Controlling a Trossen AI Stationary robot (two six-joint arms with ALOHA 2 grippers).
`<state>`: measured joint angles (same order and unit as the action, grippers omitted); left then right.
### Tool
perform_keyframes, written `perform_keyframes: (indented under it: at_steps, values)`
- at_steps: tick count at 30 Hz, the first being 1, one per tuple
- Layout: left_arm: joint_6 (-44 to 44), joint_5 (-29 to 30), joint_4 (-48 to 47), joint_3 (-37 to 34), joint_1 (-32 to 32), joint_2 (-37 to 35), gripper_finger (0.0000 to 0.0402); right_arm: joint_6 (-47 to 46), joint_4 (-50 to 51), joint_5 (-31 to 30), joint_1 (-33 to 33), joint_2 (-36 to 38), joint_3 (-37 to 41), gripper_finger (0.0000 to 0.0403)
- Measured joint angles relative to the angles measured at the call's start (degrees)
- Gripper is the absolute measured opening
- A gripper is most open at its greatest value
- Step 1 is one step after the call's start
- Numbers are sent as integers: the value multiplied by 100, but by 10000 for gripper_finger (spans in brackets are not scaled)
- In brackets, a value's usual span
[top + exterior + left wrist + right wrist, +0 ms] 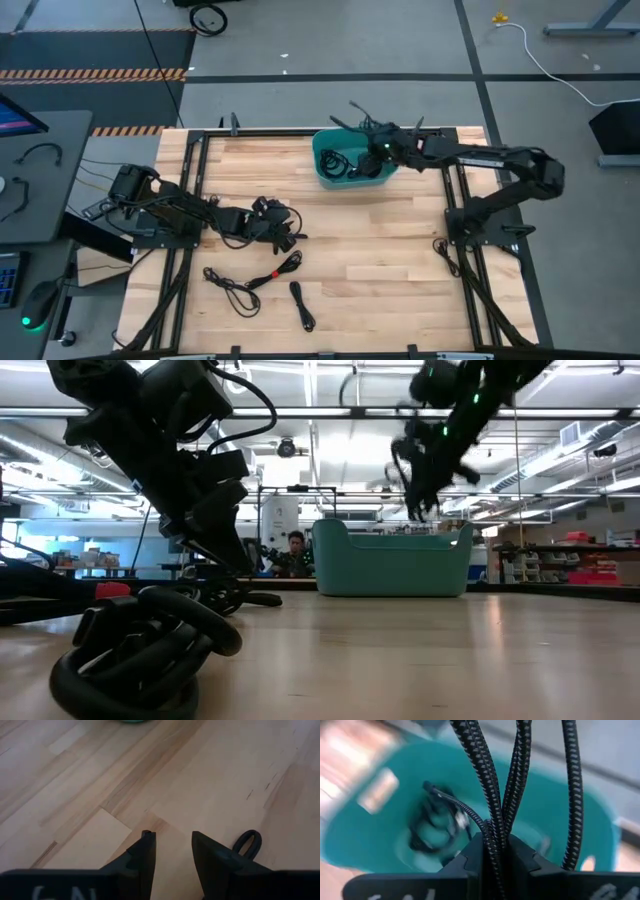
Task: Pick and place USB-C Cables
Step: Put the black charger cable into the blue bin
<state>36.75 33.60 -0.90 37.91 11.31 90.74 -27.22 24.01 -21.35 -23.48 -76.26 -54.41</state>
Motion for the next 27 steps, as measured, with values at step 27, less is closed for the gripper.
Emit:
perform_keyframes:
  at_steps: [27]
  values:
    - [-4, -197, 17, -1, 0, 0, 133, -21, 263, 1027, -718, -950, -11, 210]
